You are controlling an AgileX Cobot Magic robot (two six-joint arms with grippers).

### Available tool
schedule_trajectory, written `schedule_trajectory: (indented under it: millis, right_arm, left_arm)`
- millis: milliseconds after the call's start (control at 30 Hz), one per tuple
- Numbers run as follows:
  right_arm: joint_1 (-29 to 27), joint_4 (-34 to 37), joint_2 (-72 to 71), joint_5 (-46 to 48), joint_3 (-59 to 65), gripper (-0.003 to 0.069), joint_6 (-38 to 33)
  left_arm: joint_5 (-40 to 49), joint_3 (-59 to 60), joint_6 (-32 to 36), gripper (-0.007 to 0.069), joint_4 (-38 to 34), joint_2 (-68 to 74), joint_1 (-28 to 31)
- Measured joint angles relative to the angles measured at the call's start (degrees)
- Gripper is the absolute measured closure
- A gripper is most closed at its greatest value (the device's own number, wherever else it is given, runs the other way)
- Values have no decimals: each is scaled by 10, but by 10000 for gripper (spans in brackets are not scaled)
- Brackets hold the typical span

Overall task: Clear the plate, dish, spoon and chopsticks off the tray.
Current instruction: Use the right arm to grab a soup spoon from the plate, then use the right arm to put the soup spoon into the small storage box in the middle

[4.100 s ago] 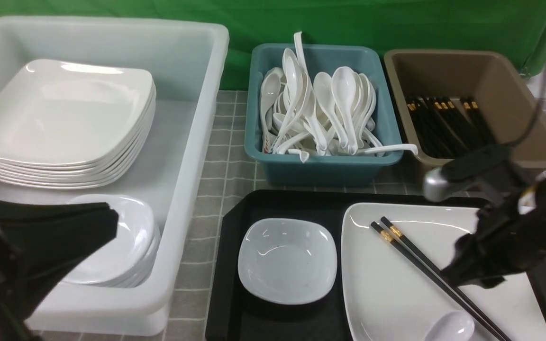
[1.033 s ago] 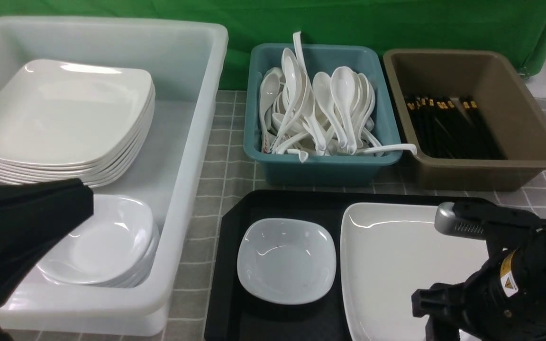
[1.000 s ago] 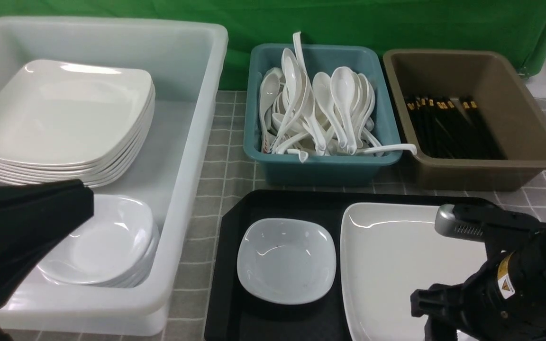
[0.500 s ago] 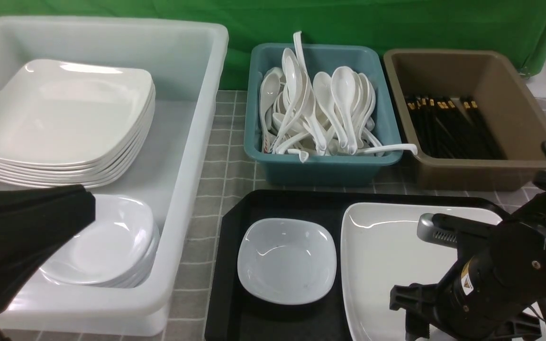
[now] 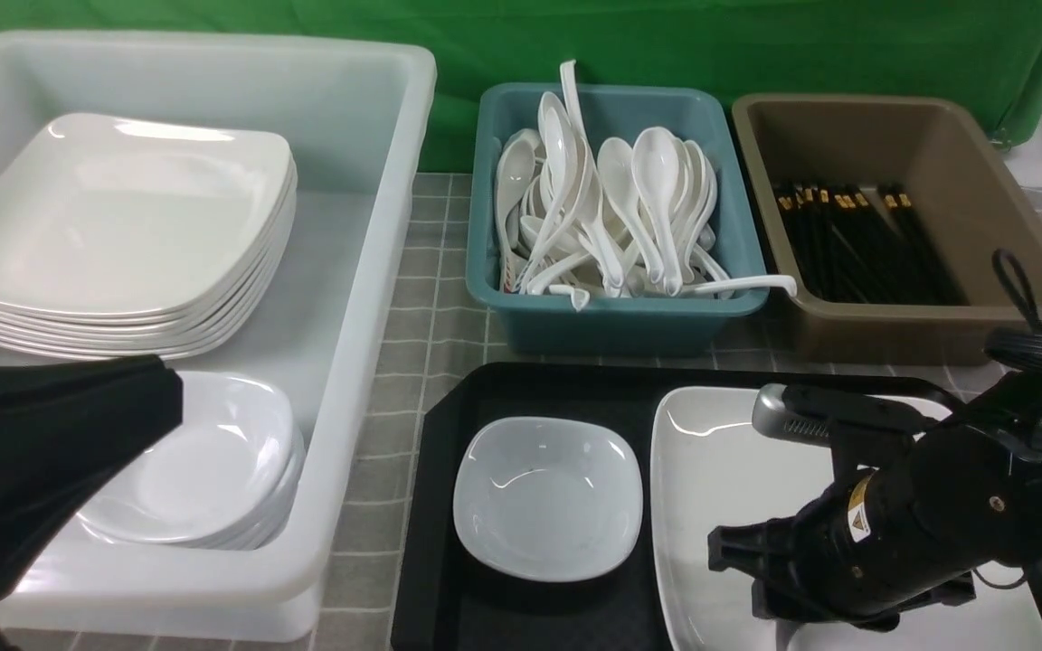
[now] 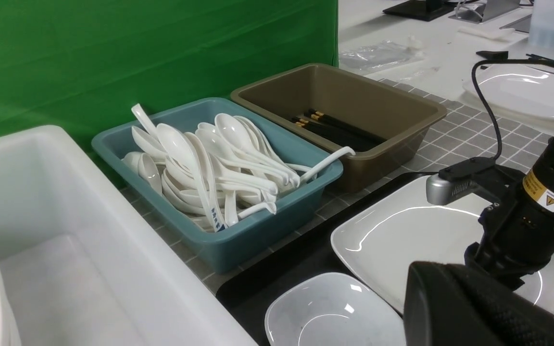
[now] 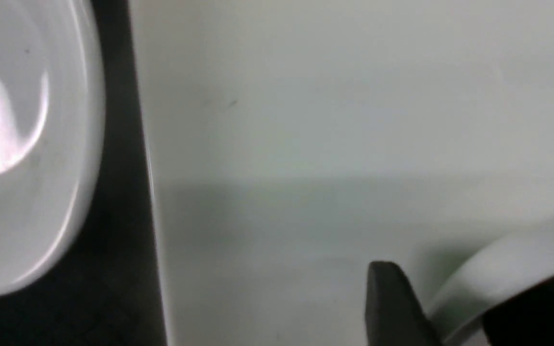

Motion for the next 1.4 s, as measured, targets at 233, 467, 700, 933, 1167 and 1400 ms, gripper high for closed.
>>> schedule_trajectory:
  millis: [233, 467, 700, 933, 1167, 1400]
  right_arm:
    - [0, 0, 0, 2, 1, 473, -102]
    - [0, 0, -1, 25, -13, 575, -156]
    - [0, 0, -53, 116, -106, 575, -196]
    - [0, 0, -70, 128, -210, 575, -218]
    - [-41, 0, -1, -29, -309, 575, -242]
    - [-118, 0, 172, -140, -455, 575, -235]
  left_arm:
    - [0, 0, 0, 613, 0, 0, 0]
    - [1, 0, 0, 613, 0, 0, 0]
    - [0, 0, 0, 613, 0, 0, 0]
    - [-17, 0, 9, 613, 0, 0, 0]
    - [-26, 0, 15, 613, 0, 0, 0]
    - [-30, 0, 15, 613, 0, 0, 0]
